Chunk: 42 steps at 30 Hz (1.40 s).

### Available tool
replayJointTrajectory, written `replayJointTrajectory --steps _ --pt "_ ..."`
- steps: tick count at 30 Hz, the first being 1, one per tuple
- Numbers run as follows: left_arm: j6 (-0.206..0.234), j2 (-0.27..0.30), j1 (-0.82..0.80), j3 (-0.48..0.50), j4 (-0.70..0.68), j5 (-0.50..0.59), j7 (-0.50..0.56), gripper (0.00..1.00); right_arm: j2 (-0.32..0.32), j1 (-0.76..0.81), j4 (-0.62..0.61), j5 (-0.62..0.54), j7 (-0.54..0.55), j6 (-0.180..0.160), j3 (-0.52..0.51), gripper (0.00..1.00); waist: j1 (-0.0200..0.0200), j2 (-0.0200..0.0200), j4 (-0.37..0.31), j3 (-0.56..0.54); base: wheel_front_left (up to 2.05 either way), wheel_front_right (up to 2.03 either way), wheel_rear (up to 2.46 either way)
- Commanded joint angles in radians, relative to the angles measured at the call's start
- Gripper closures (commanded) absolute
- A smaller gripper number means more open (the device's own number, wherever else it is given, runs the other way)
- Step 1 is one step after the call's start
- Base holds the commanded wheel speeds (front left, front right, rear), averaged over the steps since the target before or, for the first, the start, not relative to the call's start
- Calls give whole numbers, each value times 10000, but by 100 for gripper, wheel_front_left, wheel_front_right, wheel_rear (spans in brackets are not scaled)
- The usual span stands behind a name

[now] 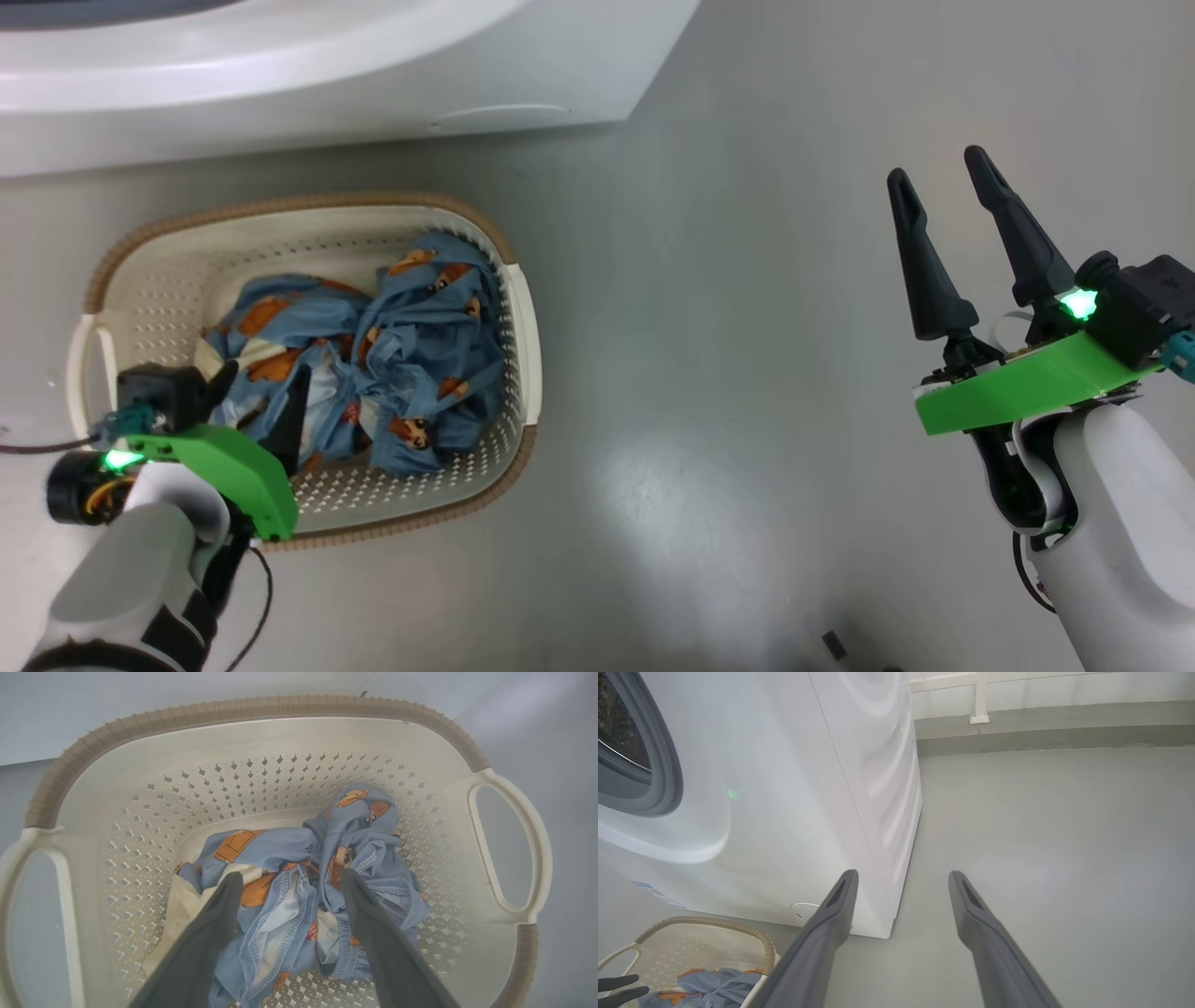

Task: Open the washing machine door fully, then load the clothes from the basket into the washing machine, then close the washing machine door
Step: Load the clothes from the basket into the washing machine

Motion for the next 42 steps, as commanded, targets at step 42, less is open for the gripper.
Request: replayJointTrajectory --steps 42 --pt "230 1492 -2247 -1541 1330 331 1472 0 345 -609 -700 -409 -90 75 898 0 -1 -1 -710 2070 0 0 0"
